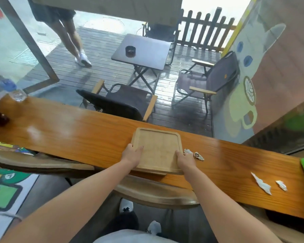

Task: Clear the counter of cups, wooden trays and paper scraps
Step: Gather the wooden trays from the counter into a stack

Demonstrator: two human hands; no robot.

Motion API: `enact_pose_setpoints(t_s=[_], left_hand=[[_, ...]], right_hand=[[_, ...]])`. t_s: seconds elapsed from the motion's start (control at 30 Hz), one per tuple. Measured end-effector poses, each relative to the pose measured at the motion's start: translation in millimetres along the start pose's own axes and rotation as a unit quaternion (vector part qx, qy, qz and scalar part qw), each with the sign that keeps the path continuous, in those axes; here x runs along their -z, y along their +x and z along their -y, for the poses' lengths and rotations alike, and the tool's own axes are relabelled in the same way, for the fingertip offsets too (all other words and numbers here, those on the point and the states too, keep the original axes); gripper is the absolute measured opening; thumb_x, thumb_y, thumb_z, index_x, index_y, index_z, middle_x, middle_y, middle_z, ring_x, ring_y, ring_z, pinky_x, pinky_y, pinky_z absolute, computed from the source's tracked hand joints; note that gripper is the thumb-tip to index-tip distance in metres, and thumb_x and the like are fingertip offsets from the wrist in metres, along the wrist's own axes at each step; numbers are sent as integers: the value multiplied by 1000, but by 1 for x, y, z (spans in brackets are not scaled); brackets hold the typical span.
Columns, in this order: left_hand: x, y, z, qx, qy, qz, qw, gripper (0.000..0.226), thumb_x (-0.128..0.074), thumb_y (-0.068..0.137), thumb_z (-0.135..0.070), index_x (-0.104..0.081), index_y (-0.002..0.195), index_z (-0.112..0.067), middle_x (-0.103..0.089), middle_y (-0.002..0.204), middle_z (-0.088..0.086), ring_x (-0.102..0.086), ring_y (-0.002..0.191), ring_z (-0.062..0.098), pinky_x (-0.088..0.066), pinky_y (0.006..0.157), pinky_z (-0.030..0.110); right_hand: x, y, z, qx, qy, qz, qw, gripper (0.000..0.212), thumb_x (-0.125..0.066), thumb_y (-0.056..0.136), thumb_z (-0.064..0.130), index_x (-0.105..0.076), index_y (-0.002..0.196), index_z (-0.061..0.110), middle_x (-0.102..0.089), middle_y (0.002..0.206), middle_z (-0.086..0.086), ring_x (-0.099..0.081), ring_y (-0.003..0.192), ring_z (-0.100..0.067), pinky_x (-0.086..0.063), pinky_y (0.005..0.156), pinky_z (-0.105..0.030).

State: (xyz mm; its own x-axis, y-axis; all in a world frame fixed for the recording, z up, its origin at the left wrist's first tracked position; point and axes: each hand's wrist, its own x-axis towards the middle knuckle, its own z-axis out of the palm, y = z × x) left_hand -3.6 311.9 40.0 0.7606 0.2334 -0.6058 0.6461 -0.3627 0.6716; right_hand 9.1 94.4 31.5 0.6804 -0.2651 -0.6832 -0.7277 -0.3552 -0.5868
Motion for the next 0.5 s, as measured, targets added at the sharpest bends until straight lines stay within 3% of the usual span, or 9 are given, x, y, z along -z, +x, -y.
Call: enact_pose_setpoints(t_s=[0.1, 0.23, 0.37, 0.5], left_hand=[[9, 24, 2, 22, 56, 16, 998, 46, -34, 106, -37, -48, 133, -3, -55, 131, 16, -53, 115, 33, -44, 94, 39], [24, 52, 5, 73, 81, 83, 991, 48, -34, 106, -34, -41, 141, -3, -52, 135, 14, -54, 118, 31, -46, 100, 40], [33, 73, 10, 93, 71, 121, 986, 46, -39, 106, -29, -38, 146, -6, -52, 137, 12, -55, 117, 28, -51, 98, 43], [27, 86, 20, 101, 74, 118, 985, 36, -42, 106, -21, -46, 139, -8, -57, 127, 11, -58, 111, 26, -55, 93, 40]], right_hand=[[-14, 10, 8, -49, -16, 11, 999, 54, -44, 103, 43, -46, 141, 4, -56, 129, -11, -55, 109, -30, -41, 81, -35], [-29, 22, 16, -104, -25, -2, 994, 45, -47, 102, 39, -53, 131, 5, -57, 98, -6, -54, 85, -24, -44, 73, -37], [-40, 34, 19, -130, -13, -2, 991, 39, -50, 102, 32, -53, 131, 6, -59, 117, -13, -57, 99, -30, -52, 82, -43], [-50, 41, 17, -139, -13, 7, 990, 35, -47, 103, 20, -51, 135, 5, -57, 124, -14, -56, 108, -33, -53, 91, -46]])
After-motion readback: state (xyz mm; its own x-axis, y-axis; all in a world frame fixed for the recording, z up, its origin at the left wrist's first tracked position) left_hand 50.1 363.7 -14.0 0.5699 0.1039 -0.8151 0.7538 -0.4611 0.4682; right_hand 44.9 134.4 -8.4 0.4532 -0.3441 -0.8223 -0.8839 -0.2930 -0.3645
